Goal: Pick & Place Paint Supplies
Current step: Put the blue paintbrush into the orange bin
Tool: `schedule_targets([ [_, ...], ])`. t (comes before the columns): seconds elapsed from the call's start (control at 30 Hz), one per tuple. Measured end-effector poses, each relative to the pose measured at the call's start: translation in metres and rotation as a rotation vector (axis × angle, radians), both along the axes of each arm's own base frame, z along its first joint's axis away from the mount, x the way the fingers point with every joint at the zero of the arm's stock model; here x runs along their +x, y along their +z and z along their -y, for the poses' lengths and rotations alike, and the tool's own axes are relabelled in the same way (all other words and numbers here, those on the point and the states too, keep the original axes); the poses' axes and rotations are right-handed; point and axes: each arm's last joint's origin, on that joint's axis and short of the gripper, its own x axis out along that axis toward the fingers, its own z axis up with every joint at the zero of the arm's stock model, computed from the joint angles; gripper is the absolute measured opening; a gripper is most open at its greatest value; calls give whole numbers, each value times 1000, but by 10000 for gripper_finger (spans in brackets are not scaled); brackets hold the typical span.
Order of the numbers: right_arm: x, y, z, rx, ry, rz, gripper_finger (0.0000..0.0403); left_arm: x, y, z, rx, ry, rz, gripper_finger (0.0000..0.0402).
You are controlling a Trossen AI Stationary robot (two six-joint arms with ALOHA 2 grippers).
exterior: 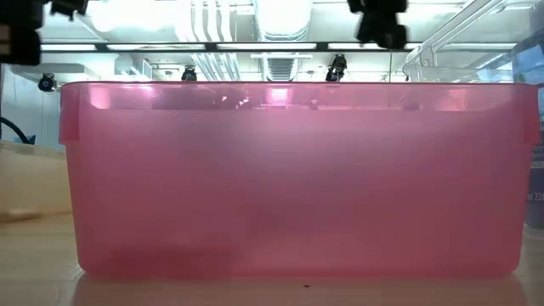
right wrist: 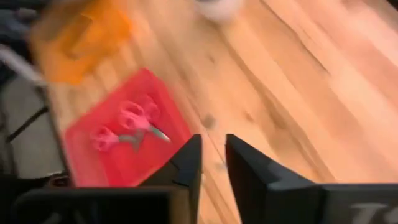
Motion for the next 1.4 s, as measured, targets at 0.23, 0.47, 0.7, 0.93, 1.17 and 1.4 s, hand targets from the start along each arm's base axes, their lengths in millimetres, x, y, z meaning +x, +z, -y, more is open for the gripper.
schedule_targets([
  [0.23, -19, -31, 11, 95, -457, -308, 171, 11, 22, -20, 108, 61, 123, 121],
  [0.47, -12, -89, 24, 173, -741, -405, 222, 21, 34, -47, 214, 145, 180, 121],
  [0.7, -17, -162, 23, 237, -924, -450, 224, 25, 37, -61, 291, 181, 195, 121],
  [0.93, -28, -201, 25, 252, -1120, -474, 224, 27, 35, -71, 318, 230, 171, 121],
  [1.17, -16, -216, 32, 290, -1243, -432, 224, 27, 35, -73, 338, 233, 172, 121],
  [1.4, 1, -231, 37, 327, -1307, -456, 224, 27, 35, -73, 336, 232, 173, 121],
])
